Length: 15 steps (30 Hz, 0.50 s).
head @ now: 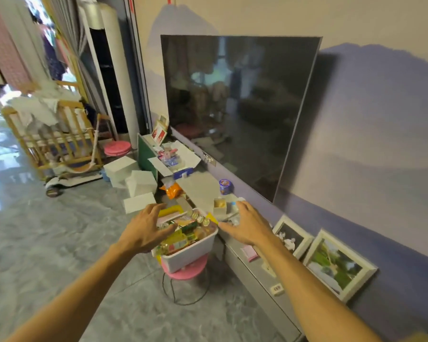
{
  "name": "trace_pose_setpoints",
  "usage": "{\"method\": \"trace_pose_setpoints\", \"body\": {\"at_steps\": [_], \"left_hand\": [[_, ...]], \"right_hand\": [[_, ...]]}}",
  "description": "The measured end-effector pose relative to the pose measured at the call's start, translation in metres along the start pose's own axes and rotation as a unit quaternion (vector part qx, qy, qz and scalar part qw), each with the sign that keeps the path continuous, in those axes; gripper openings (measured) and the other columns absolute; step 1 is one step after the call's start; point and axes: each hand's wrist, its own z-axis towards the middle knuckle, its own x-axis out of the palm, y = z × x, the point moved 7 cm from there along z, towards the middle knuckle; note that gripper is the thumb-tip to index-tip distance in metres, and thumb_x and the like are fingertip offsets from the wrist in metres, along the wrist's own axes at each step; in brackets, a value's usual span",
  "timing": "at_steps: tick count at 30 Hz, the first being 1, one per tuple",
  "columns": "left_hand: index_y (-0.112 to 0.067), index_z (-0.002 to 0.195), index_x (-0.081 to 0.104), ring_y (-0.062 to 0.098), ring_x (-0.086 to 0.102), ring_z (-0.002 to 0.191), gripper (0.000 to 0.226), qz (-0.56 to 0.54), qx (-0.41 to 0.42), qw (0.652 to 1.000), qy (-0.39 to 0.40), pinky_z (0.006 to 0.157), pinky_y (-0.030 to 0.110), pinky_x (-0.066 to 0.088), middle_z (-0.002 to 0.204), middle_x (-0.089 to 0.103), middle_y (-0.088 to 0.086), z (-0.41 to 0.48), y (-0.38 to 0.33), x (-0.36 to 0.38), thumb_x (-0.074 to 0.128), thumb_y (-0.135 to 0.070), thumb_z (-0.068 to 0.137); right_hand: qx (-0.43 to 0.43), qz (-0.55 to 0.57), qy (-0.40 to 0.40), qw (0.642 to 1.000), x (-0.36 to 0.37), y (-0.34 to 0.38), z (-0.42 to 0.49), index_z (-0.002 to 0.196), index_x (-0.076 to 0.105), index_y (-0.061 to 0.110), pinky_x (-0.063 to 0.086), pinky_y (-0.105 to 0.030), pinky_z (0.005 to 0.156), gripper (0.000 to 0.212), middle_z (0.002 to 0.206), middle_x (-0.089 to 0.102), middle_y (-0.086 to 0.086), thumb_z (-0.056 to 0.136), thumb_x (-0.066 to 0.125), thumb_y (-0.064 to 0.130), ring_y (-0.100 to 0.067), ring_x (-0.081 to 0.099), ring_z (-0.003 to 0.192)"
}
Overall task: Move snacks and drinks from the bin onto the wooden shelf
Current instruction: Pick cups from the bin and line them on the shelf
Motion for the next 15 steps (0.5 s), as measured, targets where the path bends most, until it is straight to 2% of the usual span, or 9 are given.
{"method": "trace_pose_setpoints", "body": {"at_steps": [8,13,15], "left_hand": [[-0.023,0.162,0.032,0.029,0.049,0.142,0.104,0.012,-0.086,0.996,0.012,0.114,0.049,0.047,0.165,0.038,0.008,0.104,0.050,0.033,0.042,-0.091,0.085],[-0.023,0.161,0.034,0.029,0.049,0.141,0.104,0.015,-0.101,0.993,0.052,0.113,0.050,0.048,0.164,0.040,0.007,0.166,0.072,0.068,0.042,-0.092,0.083],[-0.024,0.160,0.035,0.028,0.050,0.140,0.106,0.012,-0.104,0.992,0.072,0.113,0.051,0.048,0.163,0.042,0.007,0.195,0.089,0.085,0.041,-0.093,0.081]], "right_hand": [[-0.051,-0.003,0.095,0.994,0.052,0.008,0.159,0.165,0.022,0.013,0.043,-0.050,0.113,0.105,0.172,0.025,-0.011,0.090,0.063,0.074,-0.035,0.035,0.152],[-0.052,0.008,0.142,0.989,0.091,0.000,0.236,0.157,0.033,0.016,0.049,-0.048,0.104,0.096,0.161,0.041,-0.011,0.088,0.069,0.071,-0.034,0.048,0.142],[-0.049,0.017,0.156,0.986,0.111,-0.001,0.265,0.157,0.033,0.018,0.050,-0.047,0.104,0.097,0.161,0.041,-0.009,0.086,0.070,0.072,-0.032,0.048,0.141]]}}
